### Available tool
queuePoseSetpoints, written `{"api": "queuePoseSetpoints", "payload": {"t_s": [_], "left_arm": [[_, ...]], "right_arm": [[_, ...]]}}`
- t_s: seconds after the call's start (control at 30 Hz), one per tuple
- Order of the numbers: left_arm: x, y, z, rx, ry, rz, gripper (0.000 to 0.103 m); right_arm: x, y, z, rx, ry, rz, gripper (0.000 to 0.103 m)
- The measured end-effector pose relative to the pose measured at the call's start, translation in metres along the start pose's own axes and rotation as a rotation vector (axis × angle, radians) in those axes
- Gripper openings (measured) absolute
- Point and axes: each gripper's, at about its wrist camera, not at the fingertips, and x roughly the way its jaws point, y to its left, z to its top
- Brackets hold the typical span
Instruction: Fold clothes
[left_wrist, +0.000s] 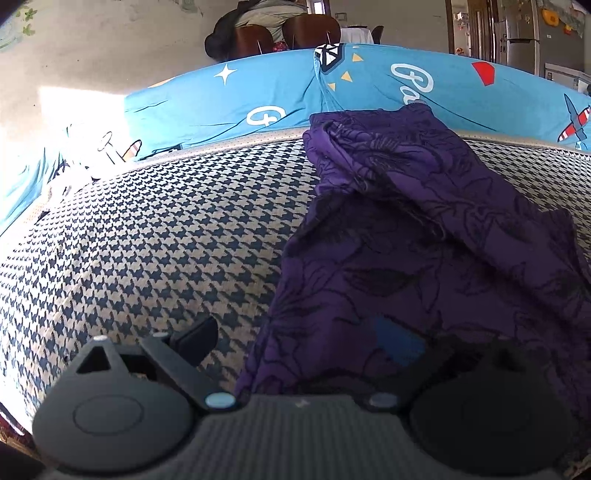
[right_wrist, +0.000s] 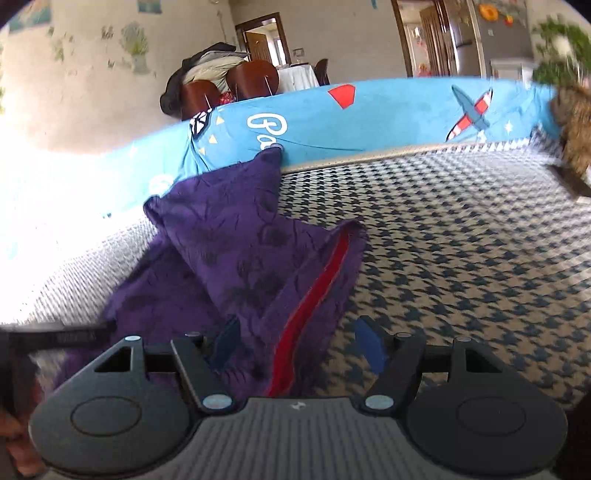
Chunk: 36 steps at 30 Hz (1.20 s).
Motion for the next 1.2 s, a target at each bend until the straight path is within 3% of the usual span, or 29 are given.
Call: {"api": "queuePoseSetpoints", "payload": {"t_s": [0.4, 0.73, 0.93, 1.0, 1.2], "left_arm": [[-0.002, -0.011, -0.003, 0.032, -0.007, -0.025, 0.100], [0.000, -0.009, -0.002, 0.005, 0.004, -0.039, 0.100], [0.003, -0.008, -0.002, -0.008, 0.014, -0.045, 0.100], [0.004, -0.009, -0.002, -0.009, 0.018, -0.047, 0.100], [0.007, -0.010, -0.002, -0.011, 0.029, -0.051, 0.100]], "right_arm": [[0.054, -0.031, 0.037, 0.080, -0.004, 0.003, 0.068], [0.087, -0.055, 0.044, 0.165, 0.025, 0.023, 0.068], [0.103, -0.053, 0.046, 0.123, 0.032, 0.022, 0.039], [0.107, -0.055, 0.047, 0.137, 0.031, 0.015, 0.022], [0.111, -0.062, 0.046, 0.198, 0.023, 0.030, 0.019]]}}
